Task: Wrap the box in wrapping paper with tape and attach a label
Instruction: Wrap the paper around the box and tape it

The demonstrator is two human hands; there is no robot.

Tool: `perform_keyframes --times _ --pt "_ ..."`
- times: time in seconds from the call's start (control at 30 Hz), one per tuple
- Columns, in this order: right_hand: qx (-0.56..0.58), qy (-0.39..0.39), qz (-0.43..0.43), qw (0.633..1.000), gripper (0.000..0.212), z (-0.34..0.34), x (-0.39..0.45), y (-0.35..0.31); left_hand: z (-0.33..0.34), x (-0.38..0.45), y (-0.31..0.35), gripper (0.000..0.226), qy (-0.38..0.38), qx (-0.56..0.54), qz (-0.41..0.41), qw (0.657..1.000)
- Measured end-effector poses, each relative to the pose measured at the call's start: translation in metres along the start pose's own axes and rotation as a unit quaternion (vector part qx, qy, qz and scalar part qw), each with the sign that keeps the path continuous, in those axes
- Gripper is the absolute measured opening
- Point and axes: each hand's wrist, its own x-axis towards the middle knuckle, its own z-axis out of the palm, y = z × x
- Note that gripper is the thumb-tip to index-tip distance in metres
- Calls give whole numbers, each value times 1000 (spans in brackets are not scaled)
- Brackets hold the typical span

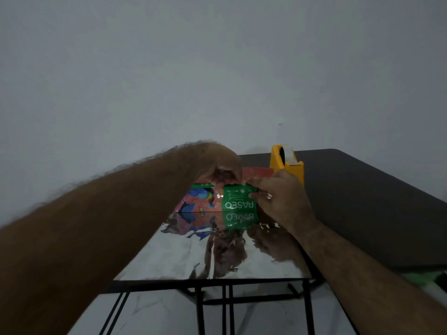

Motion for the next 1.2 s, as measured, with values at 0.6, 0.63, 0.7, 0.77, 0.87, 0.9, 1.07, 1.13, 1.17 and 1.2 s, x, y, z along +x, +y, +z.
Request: perform_keyframes --times 0.6,0.63,0.7,0.77,0.87,0.9,1.07,1.13,1.17,1.2 --pt "-13 -6 6 1000 36 1 -2 0 -7 0 8 29 12 155 -80 985" --pt "-13 -6 9 1000 36 1 -2 -1 -10 -2 5 35 4 160 -84 984" --pt "-13 -6 13 1000 37 1 -2 -2 -16 -4 1 42 10 174 -75 982" --pt "-14 -7 15 1000 38 2 -2 -1 -19 -5 0 41 38 179 -44 982" --pt "-18 -8 13 1000 39 2 -1 0 -18 -7 2 39 96 139 17 986" --pt "-19 -7 14 1000 39 2 -1 0 -15 -7 3 39 107 133 31 985" --pt "-27 -2 21 999 38 0 -2 -4 -6 -9 -14 48 110 144 37 983" --pt "-27 0 23 999 37 0 -3 -4 -11 -11 -19 52 114 152 28 981" --pt "-24 1 27 999 37 0 -3 -4 -14 -13 -20 52 115 159 27 980" --pt "-22 2 31 999 37 0 -3 -5 -17 -15 -20 52 115 164 29 979"
